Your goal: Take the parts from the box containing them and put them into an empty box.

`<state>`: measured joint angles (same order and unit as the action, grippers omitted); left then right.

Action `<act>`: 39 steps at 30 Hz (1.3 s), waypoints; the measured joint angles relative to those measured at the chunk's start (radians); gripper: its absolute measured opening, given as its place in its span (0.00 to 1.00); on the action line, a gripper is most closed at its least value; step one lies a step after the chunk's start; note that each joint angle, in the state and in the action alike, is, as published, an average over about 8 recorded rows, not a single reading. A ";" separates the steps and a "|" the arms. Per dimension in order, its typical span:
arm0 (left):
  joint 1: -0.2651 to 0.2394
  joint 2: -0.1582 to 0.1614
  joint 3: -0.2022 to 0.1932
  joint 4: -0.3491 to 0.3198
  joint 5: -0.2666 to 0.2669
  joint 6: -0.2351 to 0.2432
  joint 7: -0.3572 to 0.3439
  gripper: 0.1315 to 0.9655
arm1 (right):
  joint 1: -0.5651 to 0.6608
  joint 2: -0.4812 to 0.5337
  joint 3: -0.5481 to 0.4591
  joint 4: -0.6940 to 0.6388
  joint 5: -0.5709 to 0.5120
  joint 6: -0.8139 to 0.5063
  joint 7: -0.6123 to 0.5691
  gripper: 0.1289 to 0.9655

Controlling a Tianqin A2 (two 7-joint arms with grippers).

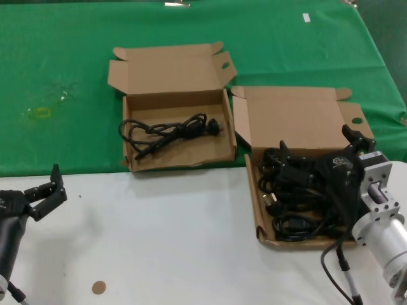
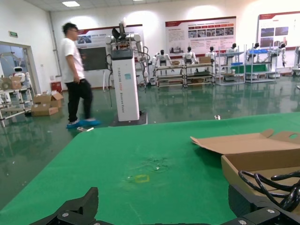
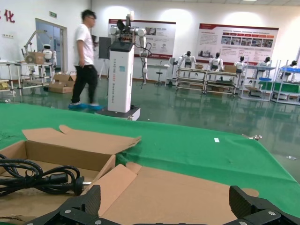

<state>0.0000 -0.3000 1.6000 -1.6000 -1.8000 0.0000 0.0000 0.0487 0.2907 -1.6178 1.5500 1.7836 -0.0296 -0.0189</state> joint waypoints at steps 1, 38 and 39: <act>0.000 0.000 0.000 0.000 0.000 0.000 0.000 1.00 | 0.000 0.000 0.000 0.000 0.000 0.000 0.000 1.00; 0.000 0.000 0.000 0.000 0.000 0.000 0.000 1.00 | 0.000 0.000 0.000 0.000 0.000 0.000 0.000 1.00; 0.000 0.000 0.000 0.000 0.000 0.000 0.000 1.00 | 0.000 0.000 0.000 0.000 0.000 0.000 0.000 1.00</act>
<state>0.0000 -0.3000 1.6000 -1.6000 -1.8000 0.0000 0.0000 0.0487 0.2907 -1.6178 1.5500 1.7836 -0.0296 -0.0189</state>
